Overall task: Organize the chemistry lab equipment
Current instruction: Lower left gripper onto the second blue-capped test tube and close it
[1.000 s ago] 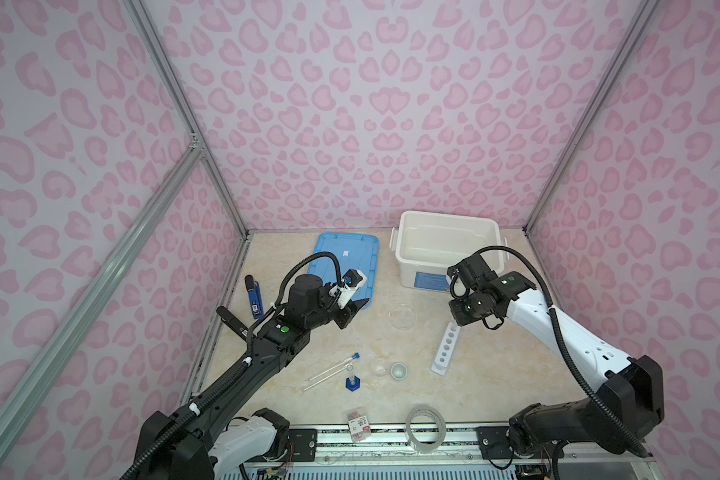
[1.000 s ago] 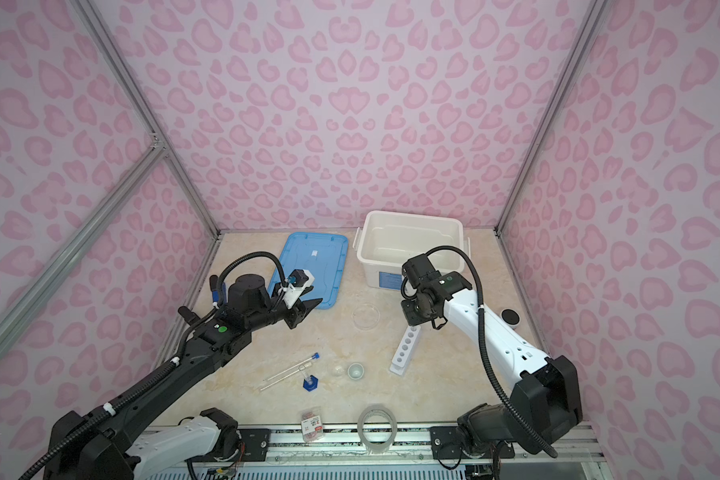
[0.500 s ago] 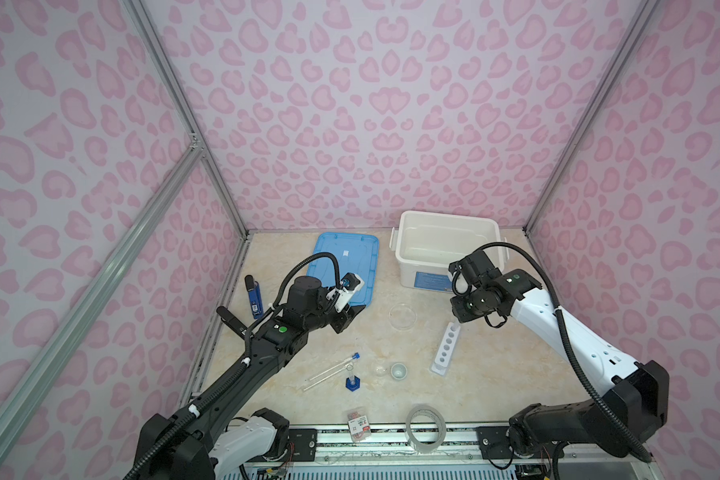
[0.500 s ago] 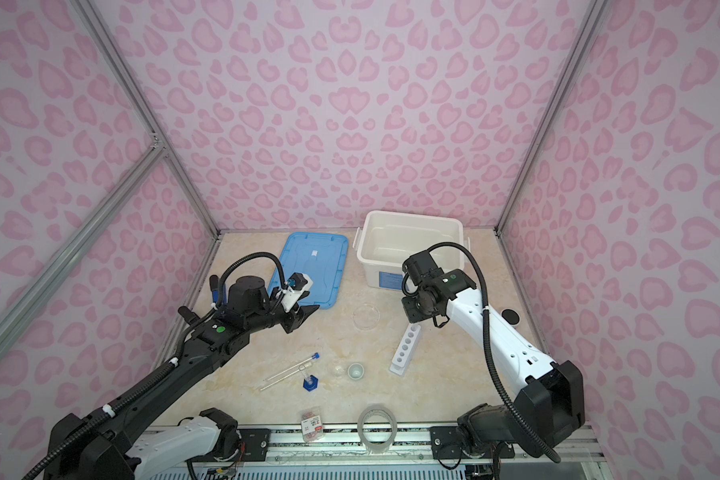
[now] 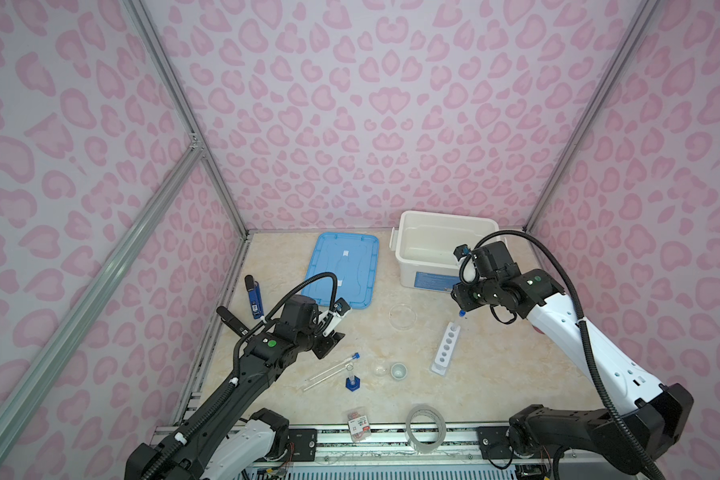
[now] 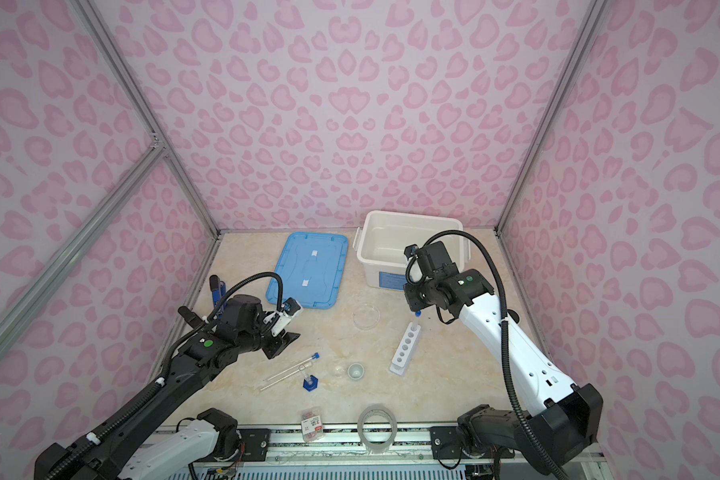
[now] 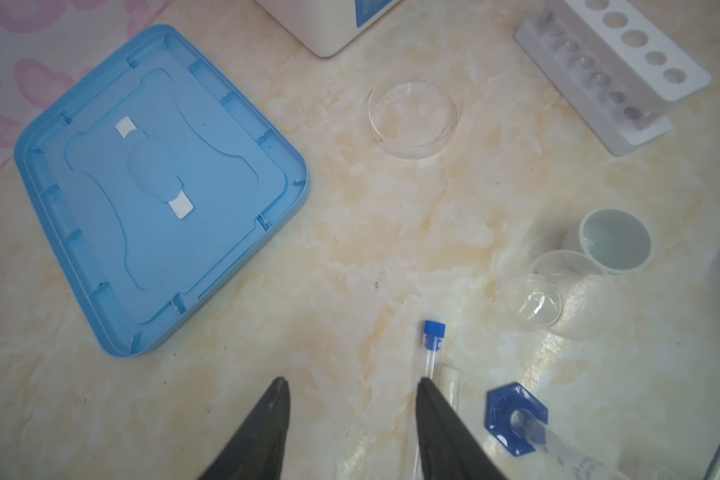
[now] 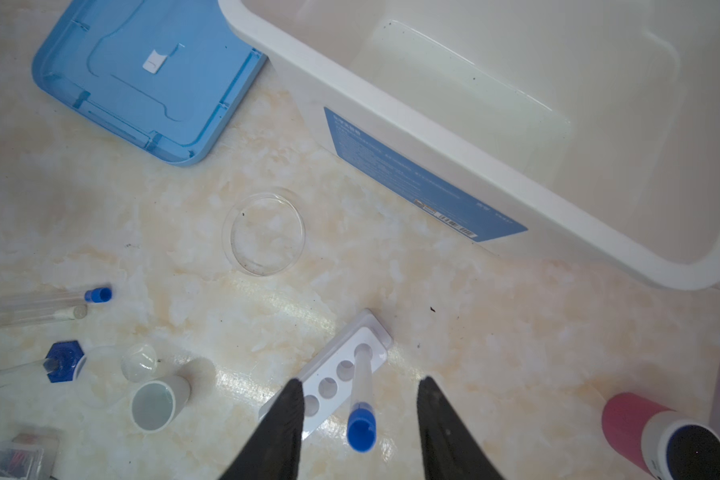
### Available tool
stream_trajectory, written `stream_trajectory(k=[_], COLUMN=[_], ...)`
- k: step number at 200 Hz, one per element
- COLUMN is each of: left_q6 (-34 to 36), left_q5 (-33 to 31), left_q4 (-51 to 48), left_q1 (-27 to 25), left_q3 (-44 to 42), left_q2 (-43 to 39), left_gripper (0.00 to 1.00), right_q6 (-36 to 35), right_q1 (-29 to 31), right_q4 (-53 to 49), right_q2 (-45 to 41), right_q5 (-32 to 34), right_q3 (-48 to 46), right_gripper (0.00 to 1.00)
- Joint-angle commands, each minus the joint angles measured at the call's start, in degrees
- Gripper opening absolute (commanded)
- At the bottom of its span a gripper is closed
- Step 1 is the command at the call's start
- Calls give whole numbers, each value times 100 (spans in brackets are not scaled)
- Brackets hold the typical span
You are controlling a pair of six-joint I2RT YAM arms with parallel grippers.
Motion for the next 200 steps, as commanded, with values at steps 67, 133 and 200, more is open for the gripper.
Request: stream_trajectory(k=[67,133,200], left_q6=[488,559,444], left_q5=[-651,-1116,-1178], left_q4=[-1433,-1355,-1069], left_q1=[-223,-566,-592], left_q3=[120,-143,-180], left_q2=[766,1056,1324], left_gripper=[52,51,50], right_q6=[-103,-72,-56], right_q1=[-206,-296,-331], right_q4=[1016,1096,1154], right_q2=[274,338,393], right_q5=[-1040,-1159,-1216], right_q3=[-447,-578,-660], right_gripper=[46,46,45])
